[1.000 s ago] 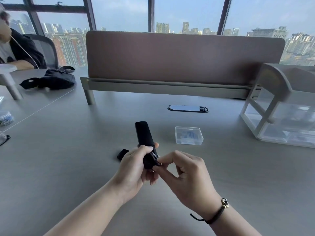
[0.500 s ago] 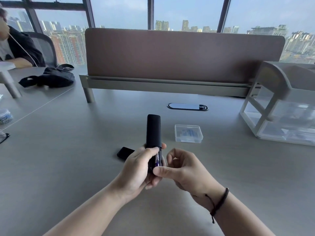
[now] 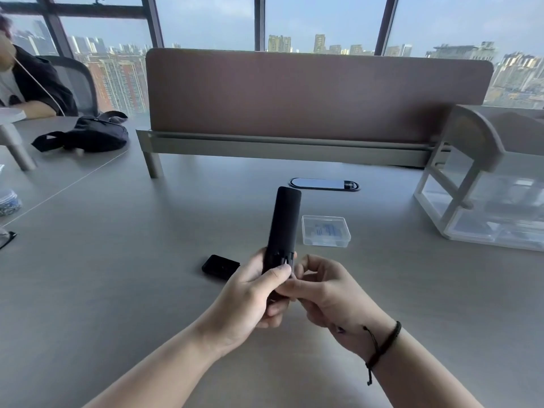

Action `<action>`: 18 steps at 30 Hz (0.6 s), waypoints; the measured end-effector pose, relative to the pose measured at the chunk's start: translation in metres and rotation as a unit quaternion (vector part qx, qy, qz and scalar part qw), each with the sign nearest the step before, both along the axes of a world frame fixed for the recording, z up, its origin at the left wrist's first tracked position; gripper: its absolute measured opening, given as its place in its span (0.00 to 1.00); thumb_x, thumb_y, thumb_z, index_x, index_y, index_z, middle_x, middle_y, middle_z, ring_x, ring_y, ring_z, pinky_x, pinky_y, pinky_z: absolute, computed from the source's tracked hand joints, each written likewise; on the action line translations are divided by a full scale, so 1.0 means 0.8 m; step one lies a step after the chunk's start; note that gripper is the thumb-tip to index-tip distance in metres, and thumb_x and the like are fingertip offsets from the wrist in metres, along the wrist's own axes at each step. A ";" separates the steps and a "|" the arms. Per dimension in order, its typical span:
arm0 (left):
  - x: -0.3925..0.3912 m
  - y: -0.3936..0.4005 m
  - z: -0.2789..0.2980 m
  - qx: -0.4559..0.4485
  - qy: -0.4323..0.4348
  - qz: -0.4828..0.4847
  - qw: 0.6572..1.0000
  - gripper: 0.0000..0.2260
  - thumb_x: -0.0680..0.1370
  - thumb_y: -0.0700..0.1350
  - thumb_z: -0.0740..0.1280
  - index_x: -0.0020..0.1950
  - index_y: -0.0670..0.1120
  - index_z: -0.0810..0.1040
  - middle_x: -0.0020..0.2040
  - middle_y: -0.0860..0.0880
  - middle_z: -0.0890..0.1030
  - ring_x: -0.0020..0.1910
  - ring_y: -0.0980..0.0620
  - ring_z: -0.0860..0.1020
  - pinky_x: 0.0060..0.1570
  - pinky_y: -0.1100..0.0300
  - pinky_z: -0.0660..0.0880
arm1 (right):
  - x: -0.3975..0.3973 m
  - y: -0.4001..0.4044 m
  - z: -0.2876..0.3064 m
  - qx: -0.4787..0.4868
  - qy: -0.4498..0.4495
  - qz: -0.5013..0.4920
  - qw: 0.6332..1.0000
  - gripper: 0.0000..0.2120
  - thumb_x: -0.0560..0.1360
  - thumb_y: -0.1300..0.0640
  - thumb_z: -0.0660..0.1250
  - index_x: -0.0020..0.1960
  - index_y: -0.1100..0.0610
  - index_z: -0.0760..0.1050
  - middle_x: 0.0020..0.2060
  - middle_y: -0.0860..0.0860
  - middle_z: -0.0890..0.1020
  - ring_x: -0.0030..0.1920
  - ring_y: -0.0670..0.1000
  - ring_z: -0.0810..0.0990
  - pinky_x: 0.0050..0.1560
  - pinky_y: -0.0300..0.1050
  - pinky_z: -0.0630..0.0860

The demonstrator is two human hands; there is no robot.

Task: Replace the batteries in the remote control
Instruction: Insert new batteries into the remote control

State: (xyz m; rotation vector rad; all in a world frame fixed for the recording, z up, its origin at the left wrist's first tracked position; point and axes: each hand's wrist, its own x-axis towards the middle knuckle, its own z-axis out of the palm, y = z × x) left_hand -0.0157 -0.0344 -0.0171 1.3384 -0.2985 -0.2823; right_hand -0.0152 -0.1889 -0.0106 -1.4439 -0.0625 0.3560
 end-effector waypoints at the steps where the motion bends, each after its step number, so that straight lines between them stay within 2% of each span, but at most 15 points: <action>1: 0.000 0.000 0.001 -0.002 -0.001 -0.005 1.000 0.12 0.77 0.46 0.63 0.56 0.38 0.73 0.34 0.45 0.72 0.26 0.52 0.65 0.24 0.61 0.59 | 0.000 -0.003 0.003 0.020 0.005 -0.009 1.000 0.16 0.70 0.66 0.75 0.41 0.57 0.68 0.25 0.52 0.77 0.20 0.45 0.60 0.23 0.40 0.48; 3: 0.001 0.000 0.003 -0.018 0.007 -0.017 1.000 0.14 0.77 0.46 0.63 0.58 0.38 0.72 0.35 0.44 0.75 0.26 0.51 0.68 0.23 0.61 0.63 | 0.004 -0.008 0.006 0.076 0.012 -0.053 0.996 0.16 0.69 0.63 0.75 0.39 0.55 0.68 0.23 0.50 0.71 0.19 0.46 0.57 0.25 0.41 0.48; 6: 0.001 0.001 0.001 -0.025 0.020 -0.044 0.999 0.15 0.76 0.41 0.64 0.60 0.36 0.70 0.38 0.41 0.78 0.30 0.46 0.74 0.26 0.56 0.72 | 0.012 -0.010 0.003 0.170 0.023 -0.206 0.963 0.17 0.73 0.55 0.72 0.34 0.54 0.65 0.24 0.50 0.59 0.21 0.48 0.54 0.25 0.42 0.49; 8: -0.003 0.000 -0.002 -0.008 0.013 -0.066 0.998 0.15 0.76 0.37 0.67 0.61 0.37 0.69 0.39 0.41 0.80 0.34 0.43 0.78 0.33 0.53 0.75 | 0.014 -0.008 0.002 0.165 -0.007 -0.312 0.936 0.18 0.79 0.52 0.66 0.33 0.53 0.66 0.23 0.48 0.59 0.21 0.48 0.54 0.25 0.42 0.51; 10: -0.009 -0.005 -0.005 0.018 -0.005 -0.079 0.997 0.15 0.76 0.33 0.69 0.60 0.37 0.70 0.40 0.42 0.79 0.37 0.44 0.80 0.37 0.52 0.77 | 0.011 0.000 0.001 0.130 -0.053 -0.377 0.916 0.19 0.82 0.50 0.60 0.33 0.54 0.66 0.20 0.48 0.61 0.21 0.49 0.56 0.24 0.41 0.52; 12: -0.015 -0.014 -0.008 0.039 -0.024 -0.079 0.996 0.13 0.75 0.32 0.70 0.57 0.38 0.71 0.38 0.44 0.78 0.35 0.45 0.80 0.35 0.55 0.77 | 0.004 0.012 0.002 0.109 -0.100 -0.408 0.901 0.21 0.83 0.50 0.57 0.33 0.55 0.67 0.20 0.48 0.63 0.21 0.50 0.58 0.23 0.40 0.55; 14: -0.020 -0.023 -0.009 0.055 -0.040 -0.076 0.995 0.10 0.75 0.32 0.70 0.54 0.38 0.73 0.35 0.45 0.77 0.30 0.49 0.79 0.30 0.59 0.75 | -0.003 0.022 0.007 0.088 -0.122 -0.416 0.897 0.22 0.84 0.50 0.55 0.32 0.55 0.66 0.22 0.48 0.64 0.23 0.50 0.62 0.25 0.42 0.60; 16: -0.020 -0.026 -0.011 0.063 -0.050 -0.071 0.994 0.08 0.76 0.33 0.70 0.52 0.38 0.72 0.32 0.45 0.77 0.25 0.52 0.76 0.25 0.61 0.72 | -0.007 0.026 0.010 0.090 -0.101 -0.407 0.903 0.23 0.83 0.47 0.56 0.32 0.55 0.68 0.24 0.48 0.66 0.26 0.50 0.64 0.28 0.43 0.63; 18: -0.017 -0.025 -0.011 0.067 -0.056 -0.061 0.994 0.08 0.77 0.35 0.69 0.53 0.38 0.72 0.31 0.43 0.75 0.23 0.50 0.73 0.24 0.60 0.70 | -0.008 0.029 0.010 0.135 -0.051 -0.377 0.915 0.23 0.81 0.43 0.57 0.34 0.55 0.73 0.26 0.51 0.70 0.27 0.51 0.68 0.31 0.46 0.67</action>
